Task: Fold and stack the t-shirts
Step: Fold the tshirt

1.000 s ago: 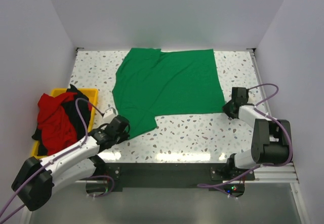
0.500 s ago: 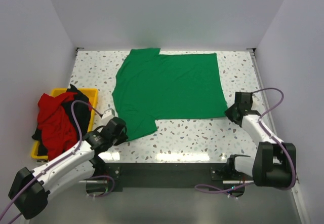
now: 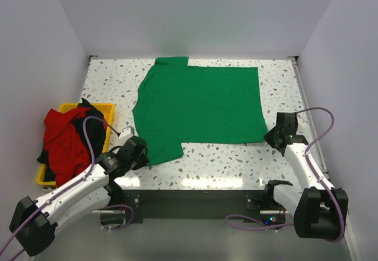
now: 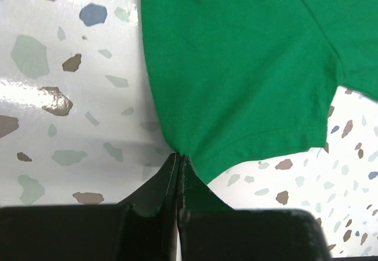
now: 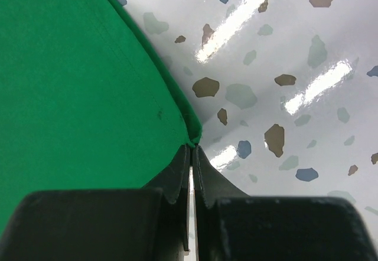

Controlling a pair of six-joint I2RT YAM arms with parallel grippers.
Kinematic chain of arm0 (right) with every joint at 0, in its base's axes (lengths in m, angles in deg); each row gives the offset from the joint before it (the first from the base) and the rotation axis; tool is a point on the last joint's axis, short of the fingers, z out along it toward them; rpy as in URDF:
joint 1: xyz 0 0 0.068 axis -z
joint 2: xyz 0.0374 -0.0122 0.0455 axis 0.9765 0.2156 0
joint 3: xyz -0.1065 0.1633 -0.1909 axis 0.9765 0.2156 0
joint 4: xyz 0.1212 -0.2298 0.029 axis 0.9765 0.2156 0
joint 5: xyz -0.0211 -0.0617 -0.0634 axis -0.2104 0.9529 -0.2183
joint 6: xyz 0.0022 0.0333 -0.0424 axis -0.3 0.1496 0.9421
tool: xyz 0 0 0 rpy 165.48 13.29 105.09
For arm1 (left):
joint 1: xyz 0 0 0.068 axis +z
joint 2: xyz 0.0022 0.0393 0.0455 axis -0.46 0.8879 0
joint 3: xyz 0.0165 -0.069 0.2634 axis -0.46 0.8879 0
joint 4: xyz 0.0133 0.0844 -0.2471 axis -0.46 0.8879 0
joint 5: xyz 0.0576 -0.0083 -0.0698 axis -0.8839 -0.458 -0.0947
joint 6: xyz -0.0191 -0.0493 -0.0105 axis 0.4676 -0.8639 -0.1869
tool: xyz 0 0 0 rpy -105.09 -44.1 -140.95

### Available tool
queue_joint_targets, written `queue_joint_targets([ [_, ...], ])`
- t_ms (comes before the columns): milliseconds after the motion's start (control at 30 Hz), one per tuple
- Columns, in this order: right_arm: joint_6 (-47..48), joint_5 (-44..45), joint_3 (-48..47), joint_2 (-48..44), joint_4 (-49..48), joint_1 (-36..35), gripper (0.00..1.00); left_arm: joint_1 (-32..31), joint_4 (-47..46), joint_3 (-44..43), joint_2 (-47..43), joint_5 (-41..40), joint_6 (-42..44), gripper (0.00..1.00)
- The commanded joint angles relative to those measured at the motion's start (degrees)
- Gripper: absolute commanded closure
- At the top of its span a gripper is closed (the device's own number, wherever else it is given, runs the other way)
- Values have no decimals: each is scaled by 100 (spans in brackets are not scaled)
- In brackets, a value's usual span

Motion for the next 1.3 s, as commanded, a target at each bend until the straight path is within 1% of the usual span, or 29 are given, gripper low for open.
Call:
queue_joint_targets([
  [0,84,78,-201,246,-62,29,100,-35,44,-598,177,-337,192,100],
  [100,92,-72,-543,580,-185,29,100,-26,-61,-1107,598,-644,428,100],
  [233,66,-204,-992,1238,-317,29,100,44,-517,-1941,1345,-882,868,100],
  [267,31,-256,-1080,1336,-343,29,100,166,-615,-2083,1704,-848,982,100],
  [333,13,-292,-1353,1678,-405,29,100,333,-895,-2468,2074,-742,1316,100],
  [367,-4,-335,-1467,1819,-414,29,100,552,-992,-2602,2450,-559,1422,100],
  [433,-4,-450,-1748,2039,-510,29,100,772,-1186,-2935,2795,-435,1642,100],
  [467,-13,-450,-1845,2310,-554,29,100,965,-1274,-3024,3084,-347,1703,100],
  [500,4,-424,-2098,2443,-528,29,100,1045,-1370,-3112,3218,-311,1808,100],
  [600,31,-424,-2582,2997,-537,38,100,1292,-1634,-3655,3762,-258,1914,100],
  [733,-4,-520,-3163,3534,-528,38,100,1529,-1653,-4288,4605,-328,1880,100],
  [833,-92,-555,-3524,3868,-563,47,100,1748,-1670,-4728,5027,-311,1801,100],
  [1000,-180,-564,-3946,4281,-563,56,100,1986,-1731,-5265,5451,-153,1721,100],
  [1133,-180,-538,-4017,4431,-572,82,100,2135,-1819,-5529,5714,5,1783,100],
  [1267,-171,-529,-3877,4423,-677,187,100,2197,-1828,-5845,5917,146,1897,100],
])
